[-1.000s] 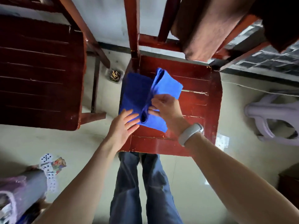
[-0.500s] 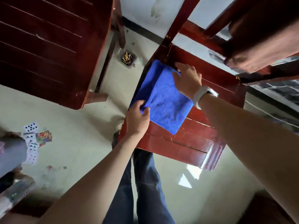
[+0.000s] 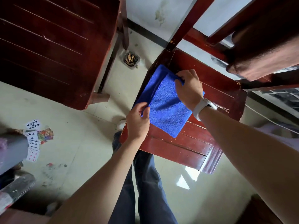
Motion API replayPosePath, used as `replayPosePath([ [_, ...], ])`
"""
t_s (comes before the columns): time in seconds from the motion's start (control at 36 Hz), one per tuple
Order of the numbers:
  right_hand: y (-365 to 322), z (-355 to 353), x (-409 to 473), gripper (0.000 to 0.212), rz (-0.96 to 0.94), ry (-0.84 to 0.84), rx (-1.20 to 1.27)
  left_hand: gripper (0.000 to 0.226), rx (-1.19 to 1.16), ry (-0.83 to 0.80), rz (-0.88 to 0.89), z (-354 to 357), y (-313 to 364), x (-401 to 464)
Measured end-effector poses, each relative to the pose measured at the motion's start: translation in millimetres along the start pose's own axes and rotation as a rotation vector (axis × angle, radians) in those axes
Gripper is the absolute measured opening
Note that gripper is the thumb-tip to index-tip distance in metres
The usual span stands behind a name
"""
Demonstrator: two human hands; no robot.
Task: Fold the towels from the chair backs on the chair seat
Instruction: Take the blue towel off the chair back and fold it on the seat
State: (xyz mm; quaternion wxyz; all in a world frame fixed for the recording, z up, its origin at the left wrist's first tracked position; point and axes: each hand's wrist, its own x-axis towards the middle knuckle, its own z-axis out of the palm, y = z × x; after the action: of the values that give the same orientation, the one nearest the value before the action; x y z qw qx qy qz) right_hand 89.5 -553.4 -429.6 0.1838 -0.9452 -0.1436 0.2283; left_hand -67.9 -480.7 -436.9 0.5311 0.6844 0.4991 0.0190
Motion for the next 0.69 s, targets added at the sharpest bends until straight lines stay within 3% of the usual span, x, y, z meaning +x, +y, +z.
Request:
replayPosePath([
  [0.19,-1,0,-3,0.024,-0.030,0.016,0.007,0.016,0.015,-0.039,0.032,-1,-8,0],
  [0.47,-13,4,11,0.025,-0.096,0.012,0.012,0.014,0.016,0.119,-0.004,-5,-11,6],
  [0.58,-12,14,19,0.024,-0.052,0.025,0.008,0.014,0.118,0.142,-0.007,-4,-20,13],
  [0.69,-11,18,22,0.026,-0.010,0.086,0.028,0.021,0.366,0.125,0.048,-6,-25,20],
])
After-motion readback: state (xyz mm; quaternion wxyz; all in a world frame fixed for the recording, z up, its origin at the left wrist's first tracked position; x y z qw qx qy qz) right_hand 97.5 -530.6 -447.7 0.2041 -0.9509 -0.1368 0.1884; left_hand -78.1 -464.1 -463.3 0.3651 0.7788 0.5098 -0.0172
